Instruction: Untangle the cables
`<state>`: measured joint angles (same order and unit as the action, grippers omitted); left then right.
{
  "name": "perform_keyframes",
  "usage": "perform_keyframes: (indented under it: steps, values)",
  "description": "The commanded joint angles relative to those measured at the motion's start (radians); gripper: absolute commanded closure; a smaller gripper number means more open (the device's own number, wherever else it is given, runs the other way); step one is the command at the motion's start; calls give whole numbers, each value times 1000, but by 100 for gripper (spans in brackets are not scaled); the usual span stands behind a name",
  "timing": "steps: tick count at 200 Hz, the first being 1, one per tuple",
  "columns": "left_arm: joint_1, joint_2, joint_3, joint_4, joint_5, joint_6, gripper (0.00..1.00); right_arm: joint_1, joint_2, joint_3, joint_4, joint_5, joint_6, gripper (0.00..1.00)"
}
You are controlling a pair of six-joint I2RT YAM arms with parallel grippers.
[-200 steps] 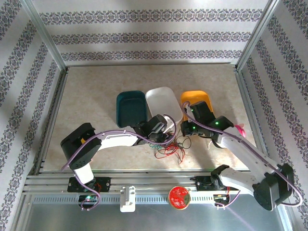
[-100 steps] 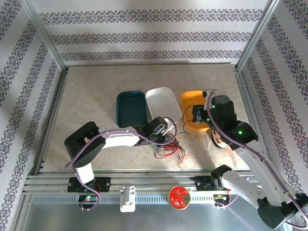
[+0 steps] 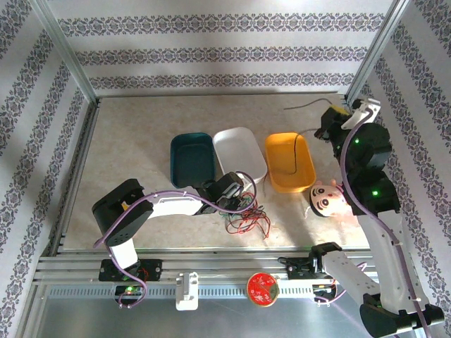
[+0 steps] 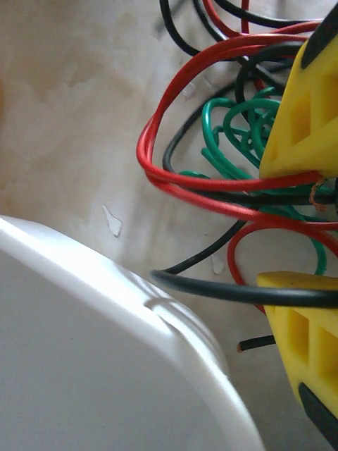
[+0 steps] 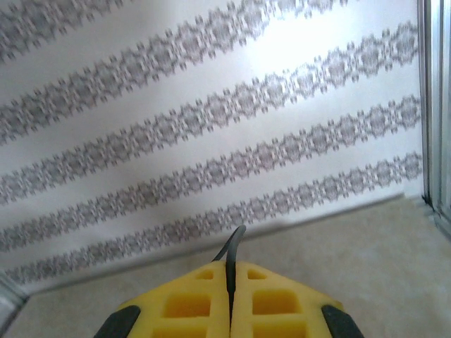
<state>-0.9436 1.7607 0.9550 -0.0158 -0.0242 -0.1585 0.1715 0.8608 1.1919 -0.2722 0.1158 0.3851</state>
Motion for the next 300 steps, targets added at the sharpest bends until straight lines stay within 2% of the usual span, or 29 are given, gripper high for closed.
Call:
perform_keyframes:
  steps: [1, 32, 45, 65, 75, 90, 107, 149, 188, 213, 242, 258, 264, 269, 275, 300]
  values:
    - [-21, -24, -23, -31, -43, -20, 62, -12, 5, 55, 125, 3, -42, 100]
    - [-20, -28, -35, -26, -60, -29, 62, -23, 27, 109, 157, 25, -95, 100]
    - [-21, -36, -36, -23, -65, -29, 59, -27, 52, 120, 138, 44, -110, 100]
    - [-21, -60, -34, -19, -79, -27, 46, -48, 93, 104, 88, 75, -93, 100]
    - [-23, -72, -34, -13, -91, -26, 43, -67, 104, 72, 80, 73, -68, 100]
    - [-27, -92, -40, 5, -117, -24, 39, -97, 115, 12, 86, 45, -18, 100]
    - [-29, -114, -45, 21, -143, -28, 28, -118, 128, -47, 95, 14, 26, 100]
    - [-29, -145, -47, 58, -174, -42, 12, -122, 191, -182, 103, -29, 79, 100]
    - [-29, -138, -28, 37, -238, -97, 6, -118, 322, -288, 145, -61, 160, 100]
    - [-29, -157, -37, 35, -297, -130, 5, -114, 414, -335, 148, -44, 244, 100]
    - [-29, -190, -59, 54, -357, -158, 3, -103, 511, -367, 176, -90, 274, 100]
    - [-29, -201, -68, 59, -379, -170, 1, -101, 551, -360, 155, -115, 279, 92]
    - [-29, -204, -70, 58, -380, -171, 1, -98, 558, -356, 149, -126, 276, 83]
    - [-29, -204, -69, 53, -381, -170, 0, -99, 560, -353, 143, -134, 275, 71]
    - [-29, -206, -67, 50, -383, -171, 0, -95, 557, -349, 134, -135, 269, 64]
    - [-29, -214, -68, 45, -413, -186, 1, -73, 483, -345, 74, -35, 244, 51]
